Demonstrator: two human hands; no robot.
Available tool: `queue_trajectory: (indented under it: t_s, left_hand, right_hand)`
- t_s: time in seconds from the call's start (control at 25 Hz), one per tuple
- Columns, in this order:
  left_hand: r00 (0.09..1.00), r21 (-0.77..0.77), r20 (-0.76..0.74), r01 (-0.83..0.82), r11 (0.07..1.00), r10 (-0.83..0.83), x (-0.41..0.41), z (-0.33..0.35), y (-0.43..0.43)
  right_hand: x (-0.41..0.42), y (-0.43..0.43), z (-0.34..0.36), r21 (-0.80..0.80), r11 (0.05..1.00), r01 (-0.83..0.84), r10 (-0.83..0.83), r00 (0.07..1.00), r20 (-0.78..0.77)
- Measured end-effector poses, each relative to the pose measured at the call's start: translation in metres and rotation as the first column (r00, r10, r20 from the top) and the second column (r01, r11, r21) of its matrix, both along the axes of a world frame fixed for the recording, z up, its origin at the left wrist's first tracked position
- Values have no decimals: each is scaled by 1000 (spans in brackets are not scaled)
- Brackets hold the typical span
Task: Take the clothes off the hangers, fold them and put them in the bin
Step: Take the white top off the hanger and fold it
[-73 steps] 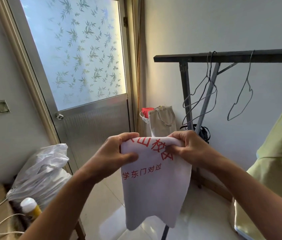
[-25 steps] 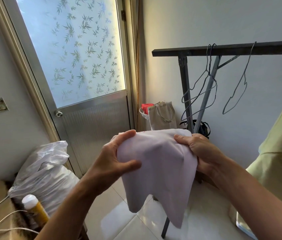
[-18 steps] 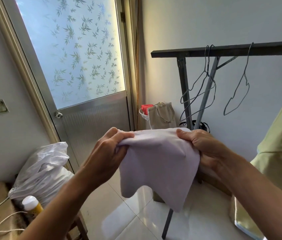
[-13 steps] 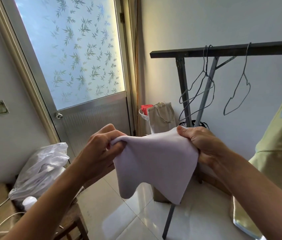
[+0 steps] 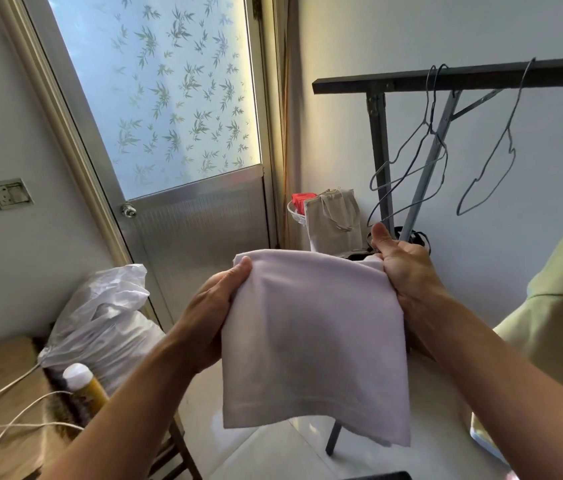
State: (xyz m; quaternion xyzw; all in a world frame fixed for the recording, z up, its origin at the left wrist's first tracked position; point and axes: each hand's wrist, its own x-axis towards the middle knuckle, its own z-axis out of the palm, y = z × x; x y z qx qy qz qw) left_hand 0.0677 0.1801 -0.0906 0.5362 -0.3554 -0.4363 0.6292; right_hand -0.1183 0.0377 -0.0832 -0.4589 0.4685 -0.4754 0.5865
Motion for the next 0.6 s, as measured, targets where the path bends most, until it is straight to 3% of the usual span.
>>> queue_trajectory:
  t_s: [0.08,0.16,0.28,0.4,0.48,0.56,0.6]
  left_hand:
    - [998,41,-54,-7,999,10,-5,-8,-2]
    - [991,63,-129,-9,998,17,-6,-17,-4]
    - [977,101,-208,-20,995,41,-3,-33,-8]
    - [964,167,-251,-49,985,90,1,-52,-13]
    - [928,155,-362,-32,987,87,6,-67,-14]
    - [894,117,-448,34,993,22,8,-83,-11]
    - [883,118,-469,75,990,-12,7,-94,-10]
  right_hand:
    - [-2,-5,-14,30,998,-47,47,999,-10]
    - [-6,-1,-30,155,954,-257,246,966,84]
    - [-19,14,-67,287,769,-571,440,799,410]
    - [-27,21,-94,203,634,-746,553,622,554]
    - [-27,9,-104,212,644,-735,614,661,431]
    - [-23,-2,-116,219,761,-611,568,790,232]
    - [-20,-5,-121,228,788,-572,533,819,211]
